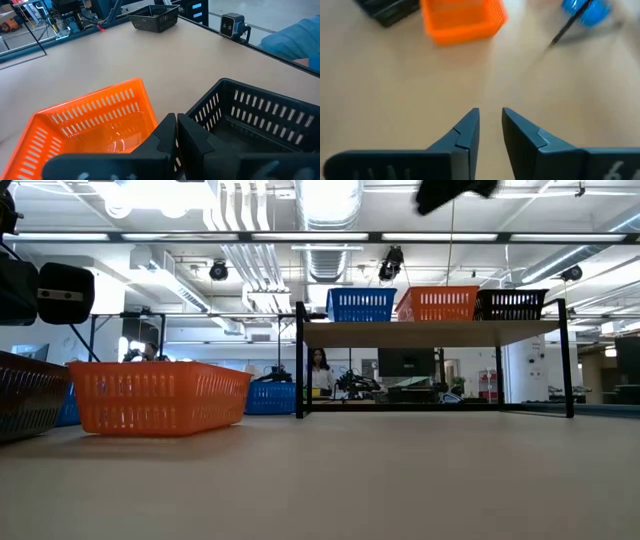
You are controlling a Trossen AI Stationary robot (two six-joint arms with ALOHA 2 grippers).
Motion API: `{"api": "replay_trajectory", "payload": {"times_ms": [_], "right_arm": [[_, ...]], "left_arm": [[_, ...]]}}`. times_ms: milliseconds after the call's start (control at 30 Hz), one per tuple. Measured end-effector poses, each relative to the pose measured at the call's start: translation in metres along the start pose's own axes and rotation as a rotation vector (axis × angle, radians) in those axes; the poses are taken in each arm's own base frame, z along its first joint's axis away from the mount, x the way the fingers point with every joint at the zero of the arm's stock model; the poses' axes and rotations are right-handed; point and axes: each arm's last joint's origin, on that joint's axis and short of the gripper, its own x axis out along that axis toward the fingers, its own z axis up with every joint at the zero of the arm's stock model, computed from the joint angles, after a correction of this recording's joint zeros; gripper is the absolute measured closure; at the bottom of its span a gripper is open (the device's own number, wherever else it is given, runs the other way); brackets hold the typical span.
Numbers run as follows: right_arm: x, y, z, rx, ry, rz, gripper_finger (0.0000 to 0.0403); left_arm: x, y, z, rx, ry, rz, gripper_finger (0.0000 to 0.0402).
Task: Stack baskets on shelf by color
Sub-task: Stack the right black bin on top of the black bin on the shelf
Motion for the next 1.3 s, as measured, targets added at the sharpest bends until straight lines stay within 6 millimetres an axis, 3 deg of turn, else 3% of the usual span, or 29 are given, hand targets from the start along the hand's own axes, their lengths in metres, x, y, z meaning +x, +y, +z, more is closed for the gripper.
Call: {"api": "replay_trajectory", "payload": {"times_ms": [267, 533, 800, 1300], "right_arm": [[-0.031, 0.056, -0.060, 0.480, 0.044, 0.211, 0.0343], [-0.037, 0.095, -0.105, 0.794, 0.171, 0.274, 0.0273], [-0.015, 0.104, -0.119, 0.881, 0.376, 0.188, 0.0188], [0.036, 0.106, -0.137, 0.886, 0.560, -0.044, 0.0221]], "left_arm": [[0.000, 0.000, 0.000, 0.000, 0.000, 0.000, 0.0402], [0.000, 0.000, 0.000, 0.000, 0.000, 0.000, 0.0402], [0.000, 0.000, 0.000, 0.000, 0.000, 0.000, 0.0402], [0.000, 0.000, 0.000, 0.000, 0.000, 0.000, 0.0402]]}}
